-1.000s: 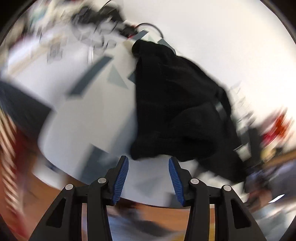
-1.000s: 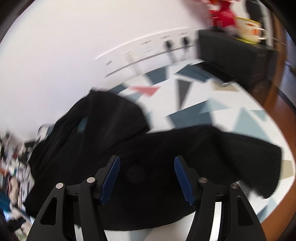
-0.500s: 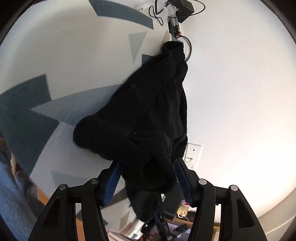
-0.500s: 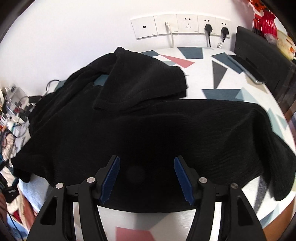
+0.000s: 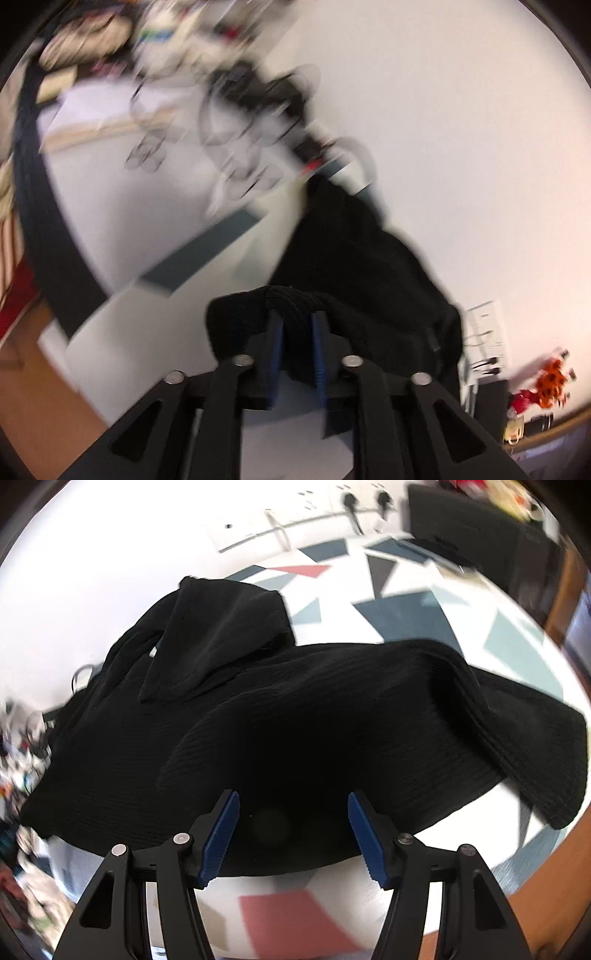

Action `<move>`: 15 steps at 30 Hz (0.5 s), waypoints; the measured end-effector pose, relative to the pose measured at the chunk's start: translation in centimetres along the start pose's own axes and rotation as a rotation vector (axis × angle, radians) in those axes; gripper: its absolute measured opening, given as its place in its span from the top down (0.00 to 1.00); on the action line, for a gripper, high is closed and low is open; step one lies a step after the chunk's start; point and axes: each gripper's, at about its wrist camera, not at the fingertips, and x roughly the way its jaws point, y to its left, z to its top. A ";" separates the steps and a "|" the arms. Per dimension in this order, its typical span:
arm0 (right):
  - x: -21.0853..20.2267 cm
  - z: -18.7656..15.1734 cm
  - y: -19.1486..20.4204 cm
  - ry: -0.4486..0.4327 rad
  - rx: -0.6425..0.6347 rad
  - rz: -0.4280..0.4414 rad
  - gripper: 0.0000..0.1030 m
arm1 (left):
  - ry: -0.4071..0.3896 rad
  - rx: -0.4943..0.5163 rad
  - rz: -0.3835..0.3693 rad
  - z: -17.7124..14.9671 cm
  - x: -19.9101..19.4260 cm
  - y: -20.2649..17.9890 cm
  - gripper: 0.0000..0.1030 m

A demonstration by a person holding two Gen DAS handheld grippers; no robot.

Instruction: Fold clothes

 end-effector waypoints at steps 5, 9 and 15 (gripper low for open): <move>-3.4 -1.0 -5.4 -0.140 0.210 -0.060 0.37 | 0.081 -0.175 -0.125 -1.8 0.1 2.2 0.57; -5.5 -2.0 -12.0 -0.200 0.438 -0.037 0.37 | 0.114 -0.263 -0.233 -3.8 0.4 1.8 0.57; -5.8 -2.8 -18.5 -0.202 0.660 0.000 0.37 | 0.129 -0.222 -0.299 -4.6 1.2 -0.8 0.54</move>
